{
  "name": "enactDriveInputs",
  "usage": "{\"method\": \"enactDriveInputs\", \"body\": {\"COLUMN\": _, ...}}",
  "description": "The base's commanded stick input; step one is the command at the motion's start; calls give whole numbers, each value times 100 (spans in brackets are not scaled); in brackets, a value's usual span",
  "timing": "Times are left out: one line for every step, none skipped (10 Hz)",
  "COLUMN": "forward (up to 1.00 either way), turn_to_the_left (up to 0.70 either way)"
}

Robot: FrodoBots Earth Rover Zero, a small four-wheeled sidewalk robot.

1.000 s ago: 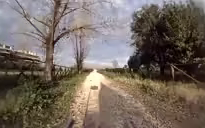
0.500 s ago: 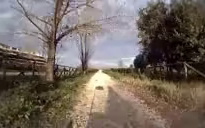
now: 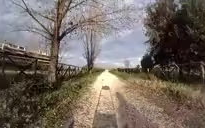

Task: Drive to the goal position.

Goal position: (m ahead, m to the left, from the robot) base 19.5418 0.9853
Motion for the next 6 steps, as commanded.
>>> {"method": "enactDriveInputs", "body": {"forward": 70, "turn_to_the_left": 0}}
{"method": "enactDriveInputs", "body": {"forward": 70, "turn_to_the_left": 0}}
{"method": "enactDriveInputs", "body": {"forward": 70, "turn_to_the_left": 0}}
{"method": "enactDriveInputs", "body": {"forward": 70, "turn_to_the_left": 0}}
{"method": "enactDriveInputs", "body": {"forward": 70, "turn_to_the_left": 0}}
{"method": "enactDriveInputs", "body": {"forward": 70, "turn_to_the_left": 0}}
